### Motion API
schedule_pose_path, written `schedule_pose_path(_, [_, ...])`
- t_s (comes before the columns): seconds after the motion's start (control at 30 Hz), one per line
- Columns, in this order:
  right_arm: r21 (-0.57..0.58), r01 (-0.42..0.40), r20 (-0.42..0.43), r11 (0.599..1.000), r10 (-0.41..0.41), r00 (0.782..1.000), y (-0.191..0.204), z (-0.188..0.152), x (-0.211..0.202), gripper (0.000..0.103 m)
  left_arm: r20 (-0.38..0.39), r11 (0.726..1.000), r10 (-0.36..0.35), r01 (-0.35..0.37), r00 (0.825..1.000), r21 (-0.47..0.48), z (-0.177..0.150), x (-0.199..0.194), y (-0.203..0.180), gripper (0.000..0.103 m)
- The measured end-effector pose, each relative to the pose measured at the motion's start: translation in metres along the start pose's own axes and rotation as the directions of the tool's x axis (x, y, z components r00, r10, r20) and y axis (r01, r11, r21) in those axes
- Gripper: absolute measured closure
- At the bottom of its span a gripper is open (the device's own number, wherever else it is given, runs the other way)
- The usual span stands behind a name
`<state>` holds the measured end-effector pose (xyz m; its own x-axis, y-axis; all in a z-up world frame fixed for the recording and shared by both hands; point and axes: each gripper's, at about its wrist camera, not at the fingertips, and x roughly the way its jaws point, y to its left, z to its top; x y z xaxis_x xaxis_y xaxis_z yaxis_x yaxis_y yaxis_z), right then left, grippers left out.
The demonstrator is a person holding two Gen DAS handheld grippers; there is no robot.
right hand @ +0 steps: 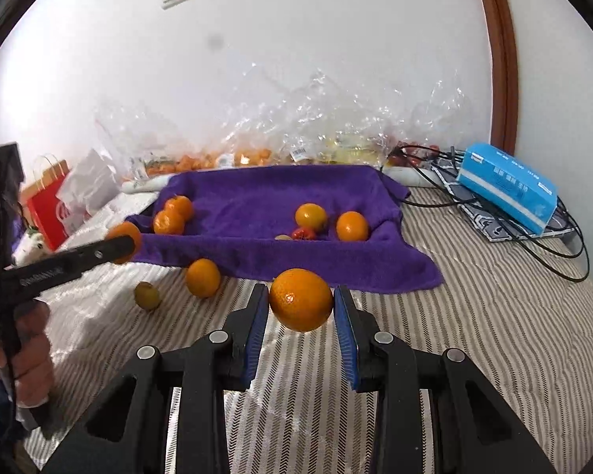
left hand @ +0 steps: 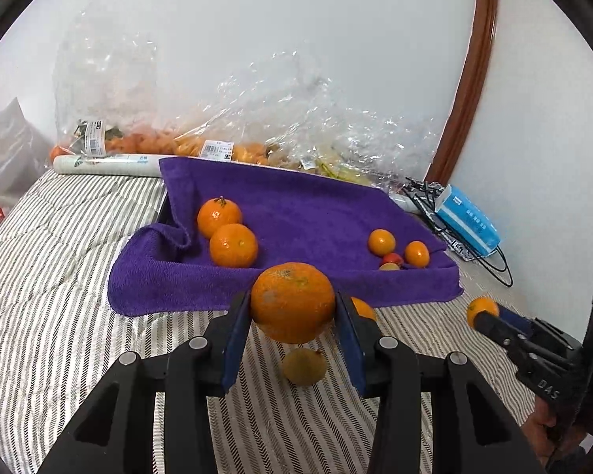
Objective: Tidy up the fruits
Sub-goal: 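Lift the large orange with the left gripper while the right gripper holds its orange, then lower the large orange onto the towel with the left gripper while the right lowers its orange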
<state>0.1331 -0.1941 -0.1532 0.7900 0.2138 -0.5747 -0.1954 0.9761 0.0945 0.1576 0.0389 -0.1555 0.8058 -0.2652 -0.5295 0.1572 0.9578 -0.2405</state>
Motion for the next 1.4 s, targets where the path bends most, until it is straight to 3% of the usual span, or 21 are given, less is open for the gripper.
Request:
schedule_pose_path(0.23, [0.078,-0.024,0.01,0.997,0.023,1.0,-0.013,0.004,-0.001,0.069,0.019,1.0,0.007,-0.007,1.0,-0.004,0.0,-0.004,0.0,0.062])
schedule_pose_path(0.5, [0.089,-0.049,0.099,0.995,0.04,0.994,-0.013,0.041,-0.015,0.069,0.063,0.998,0.061,-0.061,0.996,-0.008,0.005,-0.014,0.004,0.062])
schedule_pose_path(0.6, [0.083,-0.054,0.127,0.995,0.043,0.991,-0.012,0.058,-0.015,0.069,0.082,0.999,0.041,-0.039,0.996,-0.031,0.018,-0.022,0.011,0.062])
schedule_pose_path(0.73, [0.059,-0.052,0.163,0.997,0.042,0.986,-0.009,0.083,-0.007,0.069,0.105,0.996,0.086,-0.087,0.991,0.001,0.047,-0.021,0.006,0.062])
schedule_pose_path(0.97, [0.028,-0.059,0.195,0.998,0.052,0.979,-0.003,0.126,0.029,0.069,0.119,0.99,0.144,-0.142,0.982,-0.026,0.087,0.017,0.0,0.062])
schedule_pose_path(1.13, [0.002,-0.068,0.187,0.998,0.067,0.98,-0.006,0.125,0.054,0.069,0.111,0.99,0.136,-0.13,0.985,-0.062,0.088,0.044,-0.004,0.062])
schedule_pose_path(1.23, [0.007,-0.061,0.126,0.998,0.059,0.99,-0.017,0.112,0.073,0.069,0.115,0.994,0.094,-0.087,0.989,-0.065,0.073,0.055,-0.004,0.062])
schedule_pose_path(1.4, [0.047,-0.01,0.101,0.999,0.005,0.995,-0.038,0.11,0.083,0.069,0.082,0.993,0.12,-0.119,0.989,-0.015,0.059,0.069,-0.006,0.062])
